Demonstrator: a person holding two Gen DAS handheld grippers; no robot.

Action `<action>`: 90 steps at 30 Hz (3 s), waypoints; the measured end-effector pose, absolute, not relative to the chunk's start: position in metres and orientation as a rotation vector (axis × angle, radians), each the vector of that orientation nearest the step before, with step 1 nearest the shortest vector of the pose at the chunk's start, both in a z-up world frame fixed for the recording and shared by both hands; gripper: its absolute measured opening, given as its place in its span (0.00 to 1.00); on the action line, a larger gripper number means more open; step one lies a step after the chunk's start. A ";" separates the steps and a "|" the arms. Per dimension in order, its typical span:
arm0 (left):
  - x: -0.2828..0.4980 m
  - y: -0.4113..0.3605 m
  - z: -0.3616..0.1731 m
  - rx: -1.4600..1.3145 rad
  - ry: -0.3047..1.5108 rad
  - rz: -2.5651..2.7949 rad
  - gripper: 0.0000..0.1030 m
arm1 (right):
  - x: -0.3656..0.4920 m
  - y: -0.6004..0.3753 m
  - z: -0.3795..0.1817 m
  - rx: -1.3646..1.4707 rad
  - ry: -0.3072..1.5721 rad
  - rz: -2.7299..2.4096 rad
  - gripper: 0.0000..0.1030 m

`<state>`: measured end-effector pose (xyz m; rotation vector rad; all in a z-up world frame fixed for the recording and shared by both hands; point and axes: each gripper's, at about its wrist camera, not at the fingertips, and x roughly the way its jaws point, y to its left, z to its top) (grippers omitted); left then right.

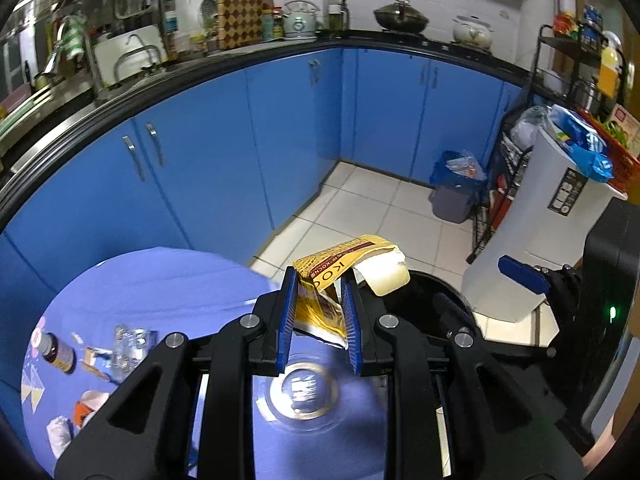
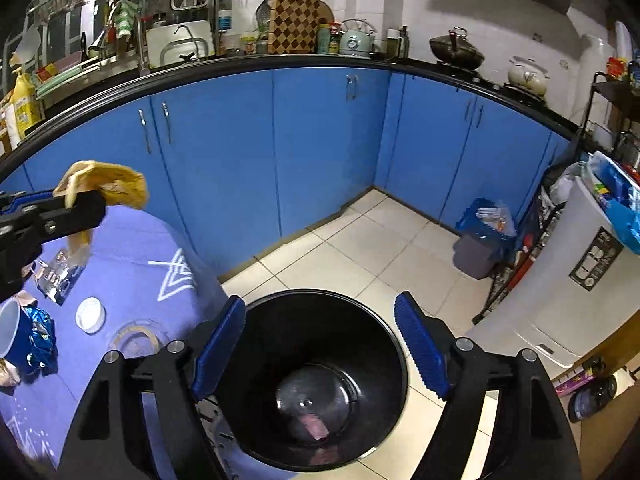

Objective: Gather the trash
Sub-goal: 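Carry both wrappers over the black bin and open both tools to drop them, then return both tools to the table toward the white wrapper and blue bowl, then grasp the white wrapper with the left tool while the right tool grasps the bowl rim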

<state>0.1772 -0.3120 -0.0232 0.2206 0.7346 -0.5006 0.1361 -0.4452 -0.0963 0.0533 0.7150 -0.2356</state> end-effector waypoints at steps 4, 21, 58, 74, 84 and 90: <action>0.174 -0.337 -0.024 0.226 0.732 -0.545 0.23 | 0.124 -0.456 -0.096 0.031 0.709 -0.284 0.73; 0.168 -0.350 -0.006 0.221 0.596 -0.482 0.97 | 0.102 -0.482 -0.097 0.097 0.712 -0.345 0.73; 0.097 0.005 -0.072 0.007 0.853 0.035 0.97 | 0.118 -0.196 -0.101 -0.046 0.780 0.262 0.71; 0.105 -0.018 -0.130 0.093 0.926 -0.141 0.94 | 0.147 -0.170 -0.115 -0.081 0.858 0.255 0.45; 0.105 -0.007 -0.135 0.010 0.951 -0.214 0.47 | 0.157 -0.155 -0.124 -0.064 0.900 0.305 0.45; 0.103 0.005 -0.129 -0.037 0.941 -0.188 0.31 | 0.153 -0.149 -0.124 -0.072 0.906 0.345 0.07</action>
